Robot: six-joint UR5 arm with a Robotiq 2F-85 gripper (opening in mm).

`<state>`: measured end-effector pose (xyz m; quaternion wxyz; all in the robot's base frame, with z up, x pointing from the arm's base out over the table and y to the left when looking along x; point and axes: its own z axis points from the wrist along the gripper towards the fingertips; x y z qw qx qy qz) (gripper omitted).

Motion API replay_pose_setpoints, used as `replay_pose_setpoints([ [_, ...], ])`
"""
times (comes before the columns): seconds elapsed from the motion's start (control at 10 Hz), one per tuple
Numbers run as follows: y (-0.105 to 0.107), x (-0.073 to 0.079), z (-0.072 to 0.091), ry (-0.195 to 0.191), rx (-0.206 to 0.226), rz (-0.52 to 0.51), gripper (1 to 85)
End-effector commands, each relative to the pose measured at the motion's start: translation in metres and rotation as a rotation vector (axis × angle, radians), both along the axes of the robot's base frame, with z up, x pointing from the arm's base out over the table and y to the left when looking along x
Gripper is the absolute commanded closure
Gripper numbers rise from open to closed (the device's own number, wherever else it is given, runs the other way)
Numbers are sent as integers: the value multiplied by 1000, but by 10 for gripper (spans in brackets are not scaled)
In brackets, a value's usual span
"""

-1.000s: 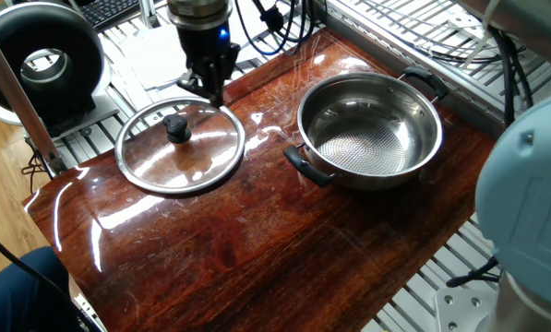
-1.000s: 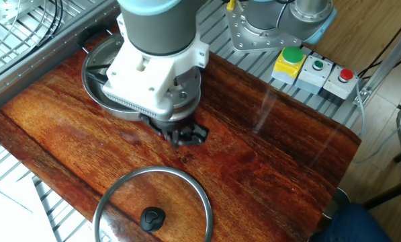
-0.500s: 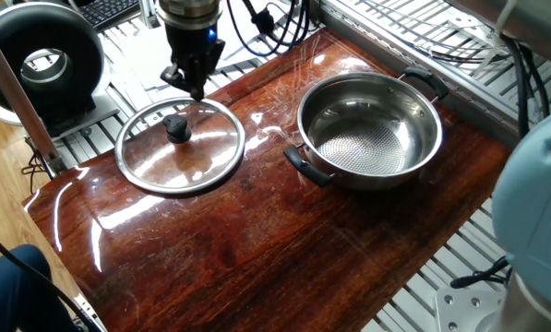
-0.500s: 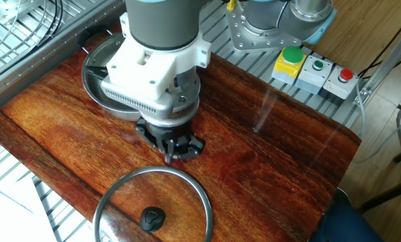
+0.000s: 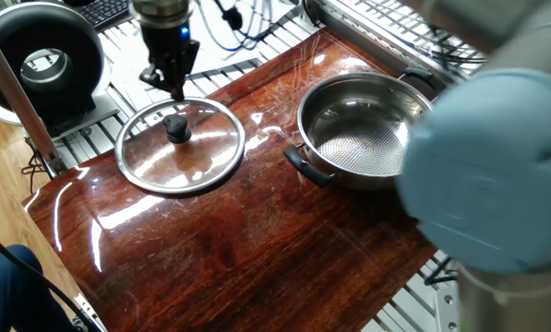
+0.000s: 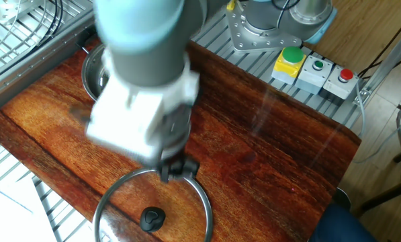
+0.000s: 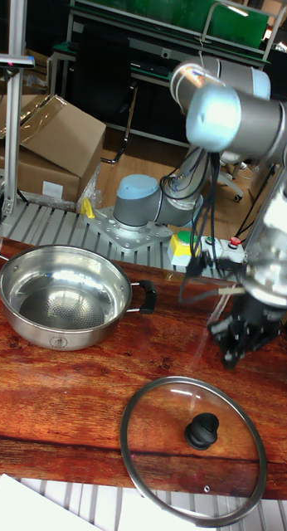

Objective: Cover the pot with the lid

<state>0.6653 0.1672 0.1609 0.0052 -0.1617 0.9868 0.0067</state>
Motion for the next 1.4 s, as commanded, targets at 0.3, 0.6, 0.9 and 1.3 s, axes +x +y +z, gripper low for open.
replay_pose_setpoints([
  [0.3, 8, 23, -50, 29, 1, 57, 327],
  [0.6, 8, 21, -62, 49, -7, 72, 260],
  [0.9, 4, 26, -75, 38, -32, 70, 243],
  [1.3, 12, 25, -70, 38, 9, 49, 247],
])
